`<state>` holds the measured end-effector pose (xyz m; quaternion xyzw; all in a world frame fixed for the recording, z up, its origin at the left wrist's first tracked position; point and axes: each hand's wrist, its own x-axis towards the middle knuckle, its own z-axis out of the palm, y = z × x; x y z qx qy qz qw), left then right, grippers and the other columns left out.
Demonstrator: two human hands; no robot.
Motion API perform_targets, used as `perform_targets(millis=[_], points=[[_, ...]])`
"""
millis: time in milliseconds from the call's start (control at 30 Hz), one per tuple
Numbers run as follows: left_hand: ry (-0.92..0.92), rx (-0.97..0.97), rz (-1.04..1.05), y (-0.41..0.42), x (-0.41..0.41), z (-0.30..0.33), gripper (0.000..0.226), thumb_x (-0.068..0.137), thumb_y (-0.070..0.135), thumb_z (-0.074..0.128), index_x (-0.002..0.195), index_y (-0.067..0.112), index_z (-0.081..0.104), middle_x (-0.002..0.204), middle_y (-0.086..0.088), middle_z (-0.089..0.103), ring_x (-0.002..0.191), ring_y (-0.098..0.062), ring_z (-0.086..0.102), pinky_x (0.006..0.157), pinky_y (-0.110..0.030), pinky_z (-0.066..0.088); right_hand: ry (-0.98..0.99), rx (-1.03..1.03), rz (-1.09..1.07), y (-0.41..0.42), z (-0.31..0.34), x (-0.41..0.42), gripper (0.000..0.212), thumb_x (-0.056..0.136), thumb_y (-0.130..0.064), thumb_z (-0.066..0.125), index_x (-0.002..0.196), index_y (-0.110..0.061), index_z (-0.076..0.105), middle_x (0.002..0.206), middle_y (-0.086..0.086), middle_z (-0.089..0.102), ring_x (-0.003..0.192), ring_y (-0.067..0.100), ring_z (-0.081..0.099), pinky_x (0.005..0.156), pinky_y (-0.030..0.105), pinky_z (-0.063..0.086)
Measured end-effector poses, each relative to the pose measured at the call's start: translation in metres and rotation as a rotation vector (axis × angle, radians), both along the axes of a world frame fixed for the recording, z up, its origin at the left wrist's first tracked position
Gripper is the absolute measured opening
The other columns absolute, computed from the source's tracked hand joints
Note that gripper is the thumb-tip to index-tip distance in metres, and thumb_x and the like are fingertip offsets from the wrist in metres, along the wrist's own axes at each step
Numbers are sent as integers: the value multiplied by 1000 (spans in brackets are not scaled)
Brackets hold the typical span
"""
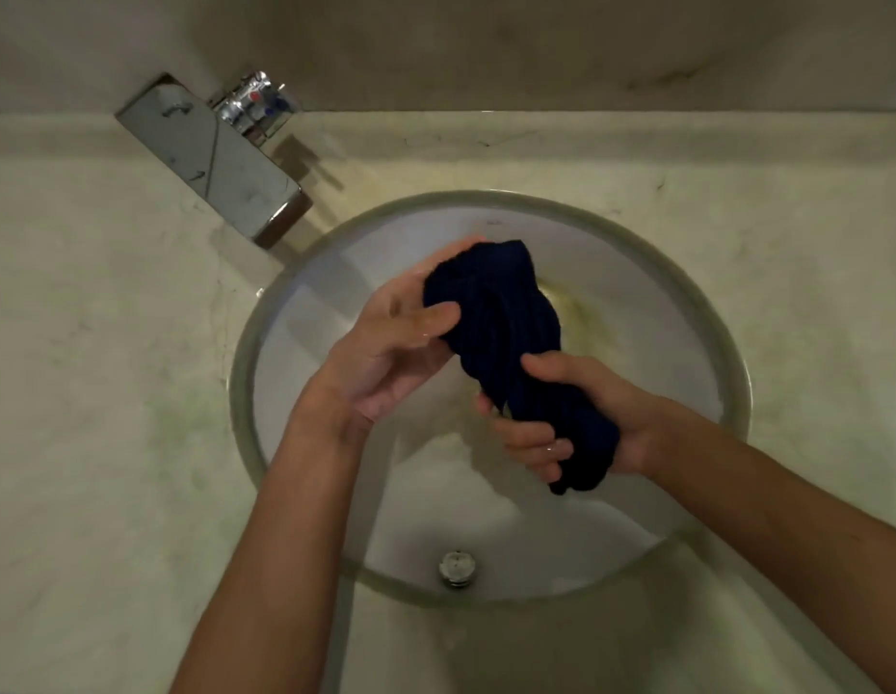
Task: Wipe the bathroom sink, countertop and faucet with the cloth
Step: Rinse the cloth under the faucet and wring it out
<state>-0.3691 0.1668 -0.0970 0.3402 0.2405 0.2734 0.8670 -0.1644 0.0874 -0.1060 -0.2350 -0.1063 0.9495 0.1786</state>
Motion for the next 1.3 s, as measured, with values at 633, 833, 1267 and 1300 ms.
perform_targets(millis=[633, 833, 1267, 1300], points=[[763, 29, 299, 11, 60, -24, 6, 87, 10, 77, 82, 12, 77, 69, -2, 72, 62, -13, 68, 64, -27, 56, -1026, 181, -99, 4, 11, -43, 26, 85, -30, 77, 77, -14, 59, 63, 1, 56, 48, 13, 52, 52, 27, 43], [1269, 291, 80, 12, 81, -77, 13, 85, 23, 61, 76, 18, 69, 76, 1, 69, 78, -26, 69, 76, -34, 58, -1395, 453, 83, 11, -62, -47, 28, 86, -27, 67, 62, -16, 57, 58, -3, 60, 55, 14, 55, 53, 28, 38], [1135, 323, 250, 8, 81, -51, 7, 91, 24, 70, 95, 19, 71, 95, -3, 73, 91, -26, 70, 80, -36, 57, -1346, 491, 135, 21, -46, -26, 25, 86, -26, 72, 68, -13, 59, 61, -1, 60, 55, 17, 59, 53, 25, 44], [962, 212, 279, 8, 71, -37, 11, 89, 24, 76, 98, 17, 71, 91, -3, 74, 88, -23, 71, 81, -37, 59, -1205, 392, 110, 20, -28, -20, 23, 85, -27, 75, 75, -11, 61, 63, 0, 60, 53, 15, 57, 51, 24, 45]])
